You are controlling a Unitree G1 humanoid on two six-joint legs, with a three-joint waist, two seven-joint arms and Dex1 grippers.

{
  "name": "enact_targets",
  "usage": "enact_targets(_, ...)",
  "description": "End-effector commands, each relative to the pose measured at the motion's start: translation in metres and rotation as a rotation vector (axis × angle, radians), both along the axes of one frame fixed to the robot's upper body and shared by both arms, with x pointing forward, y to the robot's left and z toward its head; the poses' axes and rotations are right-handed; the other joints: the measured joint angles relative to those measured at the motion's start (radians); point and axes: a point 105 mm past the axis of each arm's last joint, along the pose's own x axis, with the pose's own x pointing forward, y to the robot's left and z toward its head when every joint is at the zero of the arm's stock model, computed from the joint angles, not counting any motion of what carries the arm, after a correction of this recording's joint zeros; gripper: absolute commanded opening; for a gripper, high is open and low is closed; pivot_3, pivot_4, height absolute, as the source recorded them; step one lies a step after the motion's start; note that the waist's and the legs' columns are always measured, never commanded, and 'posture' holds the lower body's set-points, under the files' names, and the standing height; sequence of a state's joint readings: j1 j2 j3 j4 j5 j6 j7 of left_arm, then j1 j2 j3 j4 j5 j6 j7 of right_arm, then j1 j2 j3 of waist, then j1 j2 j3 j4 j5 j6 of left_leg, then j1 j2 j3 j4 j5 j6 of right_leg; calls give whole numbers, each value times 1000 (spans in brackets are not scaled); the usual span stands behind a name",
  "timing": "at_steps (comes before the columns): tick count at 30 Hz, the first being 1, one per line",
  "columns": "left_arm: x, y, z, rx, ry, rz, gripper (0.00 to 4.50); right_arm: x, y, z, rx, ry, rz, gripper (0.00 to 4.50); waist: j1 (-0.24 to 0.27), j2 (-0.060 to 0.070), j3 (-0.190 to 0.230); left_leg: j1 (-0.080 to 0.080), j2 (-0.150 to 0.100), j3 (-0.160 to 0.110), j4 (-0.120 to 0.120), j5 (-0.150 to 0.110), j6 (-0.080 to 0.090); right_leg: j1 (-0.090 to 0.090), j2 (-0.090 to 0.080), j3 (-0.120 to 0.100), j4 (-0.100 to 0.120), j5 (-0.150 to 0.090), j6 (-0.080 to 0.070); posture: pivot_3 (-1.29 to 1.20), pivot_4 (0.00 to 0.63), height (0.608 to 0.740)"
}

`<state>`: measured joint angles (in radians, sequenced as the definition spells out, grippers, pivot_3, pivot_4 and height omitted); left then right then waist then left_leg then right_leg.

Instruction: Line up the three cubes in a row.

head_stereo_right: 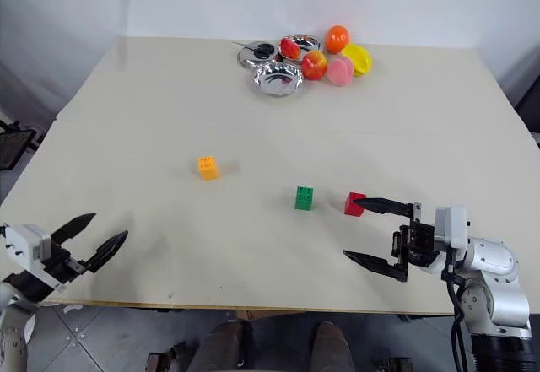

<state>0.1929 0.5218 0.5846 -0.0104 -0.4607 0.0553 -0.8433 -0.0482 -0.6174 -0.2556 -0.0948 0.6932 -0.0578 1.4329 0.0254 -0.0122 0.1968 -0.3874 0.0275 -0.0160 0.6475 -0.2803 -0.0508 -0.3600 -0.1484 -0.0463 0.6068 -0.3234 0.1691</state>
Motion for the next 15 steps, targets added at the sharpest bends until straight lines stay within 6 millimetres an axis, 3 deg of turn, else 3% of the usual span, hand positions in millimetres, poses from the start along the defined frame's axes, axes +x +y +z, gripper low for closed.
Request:
enact_targets(1,12,-22,18,3,-46,-67,4463,-2,-6,1,-14,-5,-1,4500,4,0,0,0,0,0,0,0,0,0,0,0,0,0,0,0,150,740)
enact_targets(9,58,-97,15,-57,62,-60,4463,0,-19,-2,-37,-10,-62,4500,-2,1,0,1,0,0,0,0,0,0,0,0,3,1,-1,0,150,740)
enact_targets(15,88,-124,17,-106,105,45,4463,-5,-20,-5,-38,6,-82,4500,-3,1,0,1,1,1,1,1,-1,-1,1,0,3,1,-1,0,150,740)
